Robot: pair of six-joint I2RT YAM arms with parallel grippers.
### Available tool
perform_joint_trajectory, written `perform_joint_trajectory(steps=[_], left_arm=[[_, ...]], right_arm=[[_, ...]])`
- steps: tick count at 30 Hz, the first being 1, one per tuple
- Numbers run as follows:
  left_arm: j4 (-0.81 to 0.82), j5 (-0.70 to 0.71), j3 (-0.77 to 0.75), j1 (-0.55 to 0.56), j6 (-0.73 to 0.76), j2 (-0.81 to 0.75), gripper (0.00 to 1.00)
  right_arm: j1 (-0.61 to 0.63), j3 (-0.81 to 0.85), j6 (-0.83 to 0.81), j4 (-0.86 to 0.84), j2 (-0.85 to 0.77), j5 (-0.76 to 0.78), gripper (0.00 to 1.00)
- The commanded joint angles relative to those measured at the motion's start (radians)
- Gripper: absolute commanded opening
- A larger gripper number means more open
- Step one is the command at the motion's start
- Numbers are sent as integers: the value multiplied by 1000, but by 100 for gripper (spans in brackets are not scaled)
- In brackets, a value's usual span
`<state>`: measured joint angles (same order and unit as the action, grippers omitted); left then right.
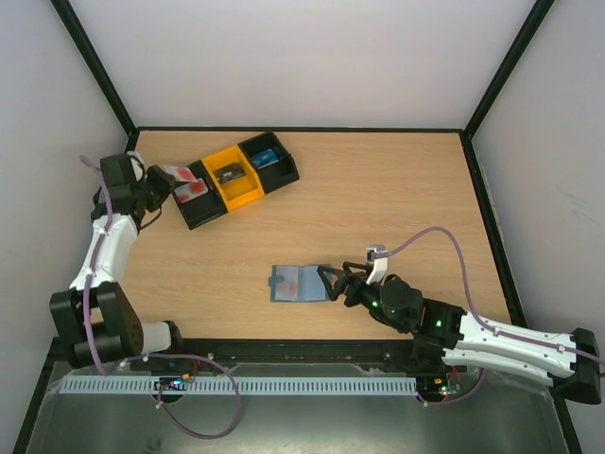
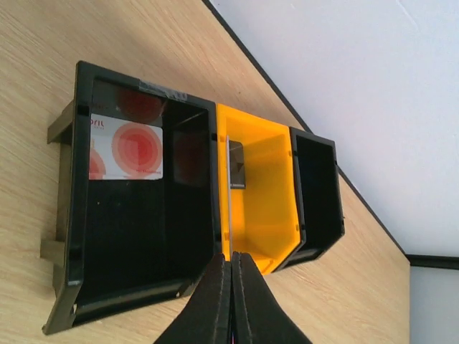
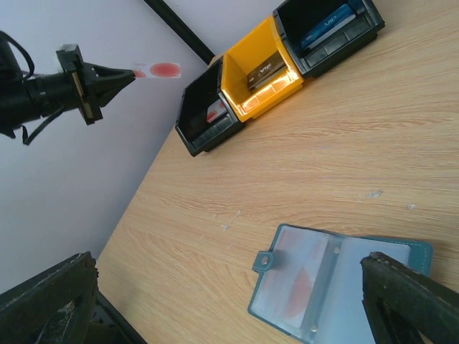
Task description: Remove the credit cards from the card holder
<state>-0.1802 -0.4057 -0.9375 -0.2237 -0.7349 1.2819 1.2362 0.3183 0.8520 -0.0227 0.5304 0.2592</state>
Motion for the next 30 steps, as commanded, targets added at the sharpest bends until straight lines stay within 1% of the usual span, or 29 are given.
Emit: perform_joint_trajectory(steps=[1,6,10,15,17,22,27,30], left_arm=[[-53,23,-93,-5,43,97,3],[-59,14,-158,-5,26,200,3],[-55,37,-158,-3,23,242,3],[-3,26,-107,2,34,277,3],[4,46,-106,2,48,311,3],[59,36,-127,4,54,380,3],[75,85,-167,11,49,426,3],[79,85,-194,13,55,460,3]], right_arm=[[-4,12,-38,50,-25,36,98],[-4,11,-51,29,-38,23,98],[-4,18,-75,21,-20,39,98],[-4,13,-77,-8,10,40,98],[-4,9,-80,-15,19,37,98],[-4,10,-92,-3,33,38,98],[-4,7,-101,8,25,54,98],[-4,11,-105,24,20,68,98]])
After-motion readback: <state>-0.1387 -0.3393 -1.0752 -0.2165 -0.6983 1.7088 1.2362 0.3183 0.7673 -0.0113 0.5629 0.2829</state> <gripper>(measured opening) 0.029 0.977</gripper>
